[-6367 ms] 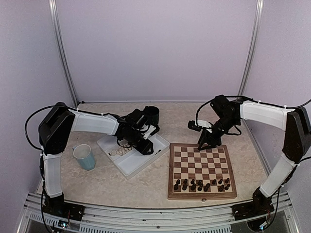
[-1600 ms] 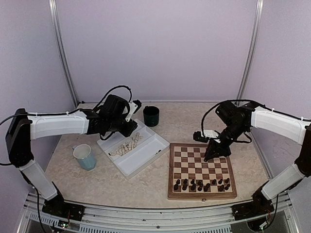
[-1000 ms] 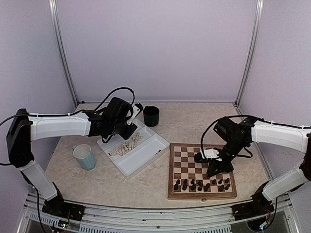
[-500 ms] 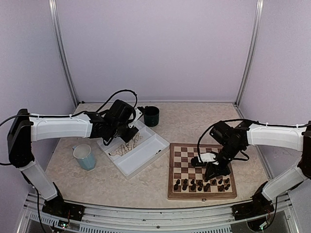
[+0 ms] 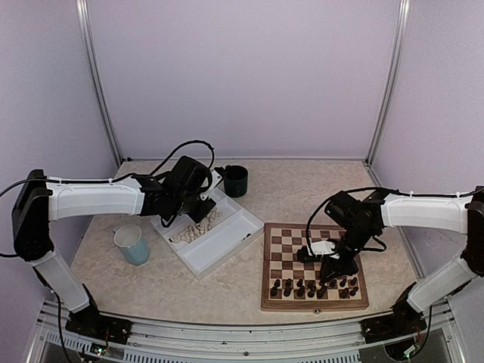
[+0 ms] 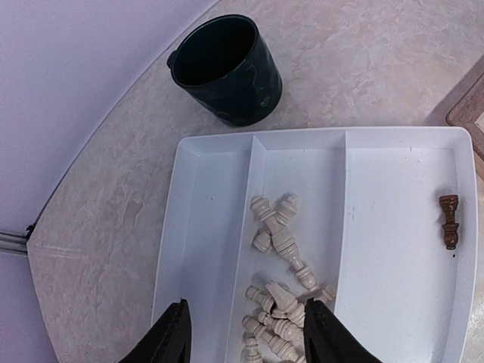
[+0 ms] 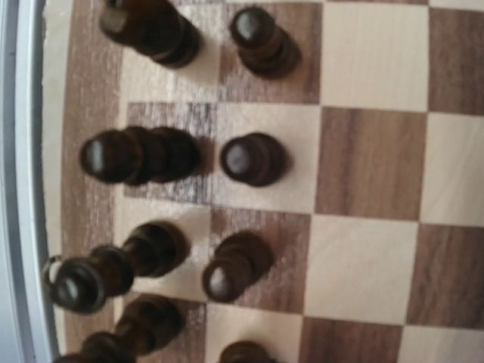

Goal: Set up the chess pieces on the board
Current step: Place the pawn at d7.

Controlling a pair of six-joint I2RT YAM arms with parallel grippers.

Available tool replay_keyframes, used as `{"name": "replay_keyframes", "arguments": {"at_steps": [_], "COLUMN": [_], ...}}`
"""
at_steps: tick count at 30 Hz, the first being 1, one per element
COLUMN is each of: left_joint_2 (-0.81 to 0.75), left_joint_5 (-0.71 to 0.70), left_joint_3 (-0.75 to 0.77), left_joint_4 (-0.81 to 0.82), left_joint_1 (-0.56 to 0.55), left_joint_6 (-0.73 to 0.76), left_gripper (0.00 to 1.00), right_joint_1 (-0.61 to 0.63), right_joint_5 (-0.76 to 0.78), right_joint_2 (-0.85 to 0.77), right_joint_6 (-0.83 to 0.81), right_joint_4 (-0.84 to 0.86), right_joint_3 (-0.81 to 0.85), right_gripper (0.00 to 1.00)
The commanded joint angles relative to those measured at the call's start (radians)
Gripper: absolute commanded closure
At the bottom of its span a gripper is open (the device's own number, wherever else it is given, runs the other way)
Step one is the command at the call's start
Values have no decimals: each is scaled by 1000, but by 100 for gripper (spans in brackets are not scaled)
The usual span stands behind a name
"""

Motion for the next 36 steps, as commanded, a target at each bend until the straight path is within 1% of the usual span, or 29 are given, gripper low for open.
{"name": "replay_keyframes", "arguments": {"at_steps": [1, 4, 15, 26, 36], "left_joint_2": [13, 13, 22, 27, 32], "left_joint_5": [-18, -19, -23, -24, -26], "left_joint_3": [33, 32, 34, 36, 37], "left_joint_4": [-13, -14, -20, -25, -31], "left_joint_1": [-6, -7, -15, -22, -32], "left_joint_6": [7, 7, 8, 7, -1], "left_gripper": [49, 49, 49, 49, 49], "right_joint_1": [12, 13, 16, 17, 11], "right_joint_5": [2, 4, -2, -39, -36], "right_joint_2": [17, 22, 27, 3, -18], "right_joint_6": [-2, -4, 4, 16, 7], "right_joint_4": [1, 2, 2, -38, -78], "right_joint_3": [-12, -14, -8, 40, 78], "right_gripper": [95, 94, 84, 70, 68]}}
